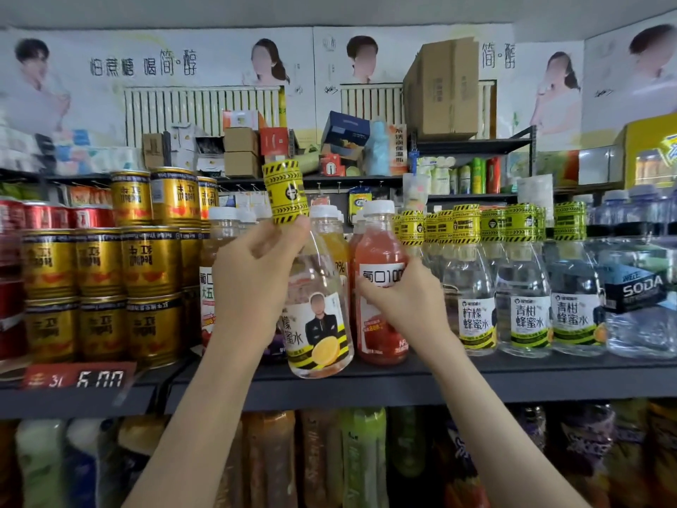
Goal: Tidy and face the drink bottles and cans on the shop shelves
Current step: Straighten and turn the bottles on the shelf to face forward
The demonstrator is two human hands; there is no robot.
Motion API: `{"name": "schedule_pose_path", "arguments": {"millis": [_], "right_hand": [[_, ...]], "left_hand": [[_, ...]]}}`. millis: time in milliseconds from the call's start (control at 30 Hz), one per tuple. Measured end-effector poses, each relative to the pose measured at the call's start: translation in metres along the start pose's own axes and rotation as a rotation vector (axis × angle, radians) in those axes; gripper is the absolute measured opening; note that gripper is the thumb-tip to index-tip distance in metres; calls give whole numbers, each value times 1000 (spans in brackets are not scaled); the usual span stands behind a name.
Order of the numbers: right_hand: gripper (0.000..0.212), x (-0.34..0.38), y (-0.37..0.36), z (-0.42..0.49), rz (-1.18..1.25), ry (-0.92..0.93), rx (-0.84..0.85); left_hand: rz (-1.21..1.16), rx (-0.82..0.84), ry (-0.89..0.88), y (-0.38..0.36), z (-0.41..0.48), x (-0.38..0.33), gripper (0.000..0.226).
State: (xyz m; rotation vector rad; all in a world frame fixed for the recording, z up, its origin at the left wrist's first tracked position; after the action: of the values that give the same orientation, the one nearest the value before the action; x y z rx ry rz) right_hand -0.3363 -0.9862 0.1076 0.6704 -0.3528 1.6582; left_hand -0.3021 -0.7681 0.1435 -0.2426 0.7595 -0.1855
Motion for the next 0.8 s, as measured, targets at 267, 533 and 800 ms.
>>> {"name": "schedule_pose_path", "arguments": {"millis": [267, 533, 800], "right_hand": [[85, -7, -20, -1, 58, -85, 103], [39, 22, 70, -41, 327, 40, 124], [75, -16, 65, -47, -114, 110, -2]], "left_hand": [[36, 36, 23, -6, -10, 13, 26], [-23, 217, 61, -66, -41, 20, 5], [129, 268, -39, -128, -55, 26, 35]]}}
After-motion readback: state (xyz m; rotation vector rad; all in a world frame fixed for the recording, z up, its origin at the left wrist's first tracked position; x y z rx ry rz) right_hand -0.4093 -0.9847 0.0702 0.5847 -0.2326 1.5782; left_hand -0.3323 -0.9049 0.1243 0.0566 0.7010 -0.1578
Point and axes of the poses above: each hand's wrist, its own z-axis towards the middle knuckle, its own y-axis out of the back of the hand, x = y × z, the point moved 8 cm from there along z, towards the middle knuckle, and after that the axes turned 13 degrees about -x, right-handed, at the moved point
